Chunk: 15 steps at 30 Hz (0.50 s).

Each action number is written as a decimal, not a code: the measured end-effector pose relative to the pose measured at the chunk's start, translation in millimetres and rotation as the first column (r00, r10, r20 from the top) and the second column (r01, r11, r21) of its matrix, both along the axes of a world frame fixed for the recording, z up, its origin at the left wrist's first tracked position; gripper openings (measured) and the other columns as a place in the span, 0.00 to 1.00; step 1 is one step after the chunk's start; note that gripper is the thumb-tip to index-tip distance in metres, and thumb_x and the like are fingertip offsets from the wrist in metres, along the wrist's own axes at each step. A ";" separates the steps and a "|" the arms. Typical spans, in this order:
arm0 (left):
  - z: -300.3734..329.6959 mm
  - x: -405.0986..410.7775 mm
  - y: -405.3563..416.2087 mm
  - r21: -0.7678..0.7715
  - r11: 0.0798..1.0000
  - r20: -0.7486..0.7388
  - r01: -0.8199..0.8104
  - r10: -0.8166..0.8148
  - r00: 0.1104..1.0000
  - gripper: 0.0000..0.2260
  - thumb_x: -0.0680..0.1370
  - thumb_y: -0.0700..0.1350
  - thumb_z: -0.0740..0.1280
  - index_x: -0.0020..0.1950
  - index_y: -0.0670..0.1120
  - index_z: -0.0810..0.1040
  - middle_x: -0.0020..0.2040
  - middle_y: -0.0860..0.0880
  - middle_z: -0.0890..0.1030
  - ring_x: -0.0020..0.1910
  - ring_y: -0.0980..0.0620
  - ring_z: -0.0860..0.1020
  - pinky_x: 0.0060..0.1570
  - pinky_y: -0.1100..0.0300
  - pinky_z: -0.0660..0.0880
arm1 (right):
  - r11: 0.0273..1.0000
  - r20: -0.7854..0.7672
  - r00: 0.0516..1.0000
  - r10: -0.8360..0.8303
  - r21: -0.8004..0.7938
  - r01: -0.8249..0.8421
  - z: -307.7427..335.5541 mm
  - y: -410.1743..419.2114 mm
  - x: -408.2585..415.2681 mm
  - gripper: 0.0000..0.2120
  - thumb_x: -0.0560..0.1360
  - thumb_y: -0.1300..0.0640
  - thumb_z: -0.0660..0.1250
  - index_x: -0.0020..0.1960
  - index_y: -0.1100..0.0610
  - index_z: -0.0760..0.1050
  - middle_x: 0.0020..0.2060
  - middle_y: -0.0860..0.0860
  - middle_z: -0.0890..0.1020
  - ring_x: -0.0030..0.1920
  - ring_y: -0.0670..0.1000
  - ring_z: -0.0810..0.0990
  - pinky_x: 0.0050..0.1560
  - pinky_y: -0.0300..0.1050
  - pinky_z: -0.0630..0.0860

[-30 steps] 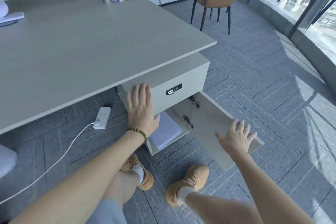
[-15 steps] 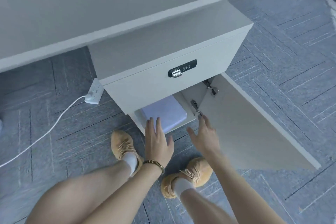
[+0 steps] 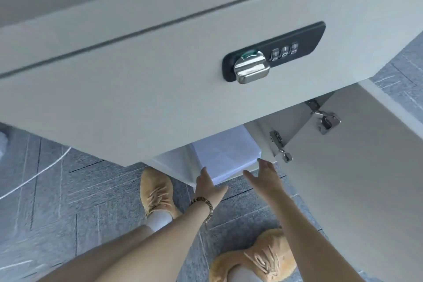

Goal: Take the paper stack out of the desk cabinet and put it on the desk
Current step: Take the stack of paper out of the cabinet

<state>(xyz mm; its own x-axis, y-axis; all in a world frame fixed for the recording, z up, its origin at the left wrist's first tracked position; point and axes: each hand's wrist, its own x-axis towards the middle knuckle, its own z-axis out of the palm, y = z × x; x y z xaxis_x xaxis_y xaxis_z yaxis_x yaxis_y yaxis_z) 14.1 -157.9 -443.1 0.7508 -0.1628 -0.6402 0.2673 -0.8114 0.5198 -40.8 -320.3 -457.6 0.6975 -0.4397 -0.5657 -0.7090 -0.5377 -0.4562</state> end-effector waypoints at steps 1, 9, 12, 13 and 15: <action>-8.1 3.7 0.8 0.003 1.000 -0.016 -0.016 0.016 1.000 0.39 0.73 0.47 0.71 0.78 0.44 0.52 0.74 0.42 0.65 0.69 0.43 0.69 0.55 0.60 0.69 | 1.000 0.003 1.000 -0.004 0.013 0.004 -7.8 -1.6 5.0 0.39 0.78 0.42 0.63 0.81 0.58 0.54 0.79 0.56 0.62 0.78 0.57 0.62 0.76 0.58 0.65; -51.4 27.8 3.2 -0.013 1.000 -0.009 -0.023 0.023 1.000 0.36 0.66 0.42 0.78 0.69 0.46 0.63 0.59 0.53 0.71 0.67 0.48 0.71 0.60 0.61 0.69 | 0.998 0.053 0.998 -0.018 -0.061 0.021 -55.9 -13.8 36.1 0.44 0.78 0.45 0.65 0.82 0.57 0.42 0.82 0.57 0.49 0.81 0.59 0.52 0.78 0.57 0.59; -59.8 33.5 -0.7 -0.014 0.998 -0.040 -0.055 0.054 0.998 0.46 0.67 0.43 0.78 0.78 0.43 0.55 0.75 0.47 0.64 0.76 0.48 0.61 0.72 0.57 0.61 | 0.999 0.073 0.996 -0.041 -0.025 0.043 -70.4 -21.1 47.0 0.46 0.78 0.46 0.67 0.82 0.58 0.40 0.82 0.57 0.49 0.82 0.58 0.50 0.79 0.56 0.55; -63.0 35.9 -2.6 -0.014 0.997 -0.053 -0.075 0.074 0.996 0.50 0.67 0.44 0.79 0.79 0.43 0.51 0.78 0.47 0.59 0.78 0.48 0.58 0.74 0.55 0.58 | 0.999 0.076 0.996 -0.045 -0.003 0.046 -74.3 -22.4 49.9 0.46 0.77 0.46 0.67 0.82 0.58 0.40 0.82 0.56 0.50 0.82 0.58 0.51 0.79 0.56 0.55; -69.7 40.9 -7.6 -0.004 0.997 -0.070 -0.081 0.080 0.994 0.55 0.65 0.48 0.80 0.80 0.45 0.45 0.81 0.46 0.51 0.79 0.47 0.52 0.77 0.49 0.54 | 0.999 0.063 0.997 -0.040 0.002 0.039 -78.7 -23.3 52.9 0.46 0.77 0.44 0.67 0.82 0.59 0.43 0.81 0.56 0.53 0.81 0.58 0.53 0.78 0.56 0.58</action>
<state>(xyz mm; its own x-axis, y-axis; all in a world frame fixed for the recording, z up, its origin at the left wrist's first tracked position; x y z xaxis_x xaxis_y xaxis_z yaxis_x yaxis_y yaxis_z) 55.0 -165.5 -512.8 0.7151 -0.1081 -0.6907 0.3673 -0.7825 0.5028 12.2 -343.6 -536.3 0.7140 -0.4671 -0.5215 -0.6994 -0.5094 -0.5013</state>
